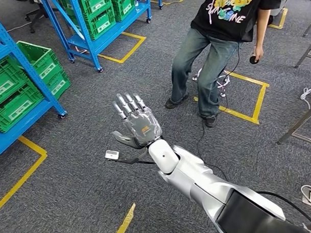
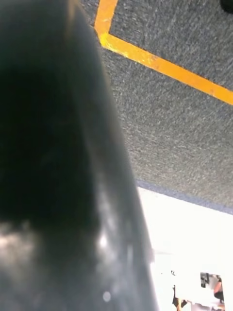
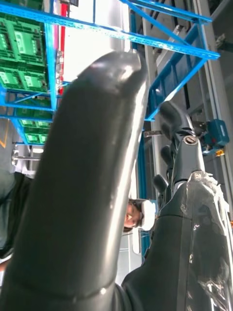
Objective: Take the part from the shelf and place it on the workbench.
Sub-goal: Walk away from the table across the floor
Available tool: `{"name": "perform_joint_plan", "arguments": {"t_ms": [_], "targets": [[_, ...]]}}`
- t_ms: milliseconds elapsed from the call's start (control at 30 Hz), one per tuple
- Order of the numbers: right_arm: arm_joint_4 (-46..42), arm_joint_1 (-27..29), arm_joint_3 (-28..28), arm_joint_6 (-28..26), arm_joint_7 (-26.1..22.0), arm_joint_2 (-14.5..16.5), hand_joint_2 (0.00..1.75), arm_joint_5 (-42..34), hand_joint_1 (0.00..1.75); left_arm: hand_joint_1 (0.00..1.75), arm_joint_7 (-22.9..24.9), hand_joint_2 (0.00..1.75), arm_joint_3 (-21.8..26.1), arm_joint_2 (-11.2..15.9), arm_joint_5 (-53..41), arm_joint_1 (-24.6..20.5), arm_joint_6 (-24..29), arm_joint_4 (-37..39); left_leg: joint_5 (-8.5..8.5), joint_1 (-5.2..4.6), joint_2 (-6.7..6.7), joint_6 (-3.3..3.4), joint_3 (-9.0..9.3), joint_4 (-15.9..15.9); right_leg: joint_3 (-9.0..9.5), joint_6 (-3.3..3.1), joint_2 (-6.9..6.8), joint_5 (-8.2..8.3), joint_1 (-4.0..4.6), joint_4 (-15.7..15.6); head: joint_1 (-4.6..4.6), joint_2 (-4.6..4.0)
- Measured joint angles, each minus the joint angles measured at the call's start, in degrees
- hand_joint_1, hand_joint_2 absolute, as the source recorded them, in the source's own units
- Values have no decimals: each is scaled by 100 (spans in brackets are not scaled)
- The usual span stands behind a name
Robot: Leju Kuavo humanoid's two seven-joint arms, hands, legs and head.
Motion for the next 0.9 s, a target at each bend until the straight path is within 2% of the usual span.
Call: {"name": "perform_joint_plan", "arguments": {"t_ms": [33,100,133,200,233,267,300,333,400,433,467,533,600,633,700,733,767,800,833,867,900], "targets": [[-13,13,-5,-1,-11,11,0,2,0,0,11,0,-1,4,-3,9,7,0,-4,10,-15,-29,-11,1,5,-26,-33,9,-3,-4,3,0],[-43,19,-3,-3,7,49,0,5,0,0,41,0,-1,9,-10,18,19,0,-131,10,92,-92,-85,172,27,-87,-110,20,-21,-30,-23,0],[-56,16,2,-4,23,71,0,6,0,0,53,0,-1,11,-13,11,22,0,-277,11,184,-125,-202,425,41,-119,-163,20,-33,-43,-38,0],[-64,21,11,-4,54,93,0,7,0,0,72,0,-1,8,-14,-6,29,0,-625,29,325,-178,-574,1188,51,-156,-273,0,-24,-41,-61,0],[-65,29,21,-4,67,100,0,7,0,0,80,0,-1,8,-15,-10,34,0,-723,40,348,-193,-740,1509,55,-163,-332,-10,-19,-39,-58,0],[-65,37,33,-4,82,107,0,8,0,0,89,0,-1,8,-15,-7,43,0,-718,47,359,-200,-821,1653,61,-166,-385,-20,-17,-38,-58,0],[-66,41,48,-4,94,119,0,8,0,0,96,0,-1,8,-15,-1,52,0,-598,50,369,-199,-786,1569,73,-163,-433,-32,-16,-37,-58,0],[-69,42,64,-4,104,138,0,9,0,0,100,0,-1,8,-15,5,63,0,-394,50,396,-188,-637,1271,95,-158,-478,-49,-16,-37,-58,0],[-79,36,91,-4,114,186,0,14,0,0,101,0,-1,8,-15,3,81,0,-35,18,563,-140,-230,483,141,-130,-554,-88,5,-32,-63,0],[-85,34,102,-4,115,208,0,17,0,0,101,0,-1,8,-15,-9,91,0,34,-4,643,-107,-91,210,151,-110,-592,-107,23,-28,-62,0],[-87,37,112,-4,113,226,0,19,0,0,100,0,-1,9,-15,-19,98,0,35,-25,689,-77,-30,74,155,-88,-633,-120,41,-26,-59,0],[-89,44,134,-5,108,276,0,21,0,0,97,0,-2,9,-15,-24,110,0,4,-33,637,-19,-25,20,163,-37,-714,-139,59,-36,-54,0],[-89,39,150,-5,99,338,0,22,0,0,84,0,-2,3,-14,-6,122,0,21,-7,561,34,-10,-17,109,21,-630,-246,48,75,-48,0],[-87,33,156,-4,90,361,0,22,0,0,74,0,-1,-1,-11,-7,131,0,29,8,525,61,0,-35,6,44,-533,-375,39,292,-39,0],[-79,43,168,-4,67,381,0,22,0,0,56,0,-1,-10,-3,-19,153,0,26,16,434,95,2,-36,-367,68,-357,-726,22,1056,-27,0],[-73,61,174,-5,58,382,0,22,0,0,51,0,-1,-14,2,-23,160,0,24,16,377,101,3,-35,-565,73,-323,-849,20,1434,-24,0],[-67,78,180,-5,52,383,0,22,0,0,48,0,-1,-17,4,-22,165,0,22,15,320,104,8,-33,-694,76,-308,-872,19,1649,-23,0],[-64,88,185,-5,49,386,0,22,0,0,48,0,-1,-18,5,-18,167,0,20,15,258,104,15,-30,-720,73,-298,-771,19,1635,-21,0],[-63,88,190,-5,48,392,0,22,0,0,48,0,-1,-21,6,-15,168,0,18,16,196,100,26,-27,-620,64,-283,-562,17,1369,-21,0],[-63,82,194,-4,47,399,0,22,0,0,47,0,-1,-26,7,-15,170,0,12,16,137,91,37,-22,-446,50,-230,-312,11,953,-20,0],[-63,72,199,-4,47,408,0,22,0,0,46,0,-1,-31,9,-17,173,0,5,9,81,74,37,-12,-260,32,-137,-131,0,550,-22,0]]}}
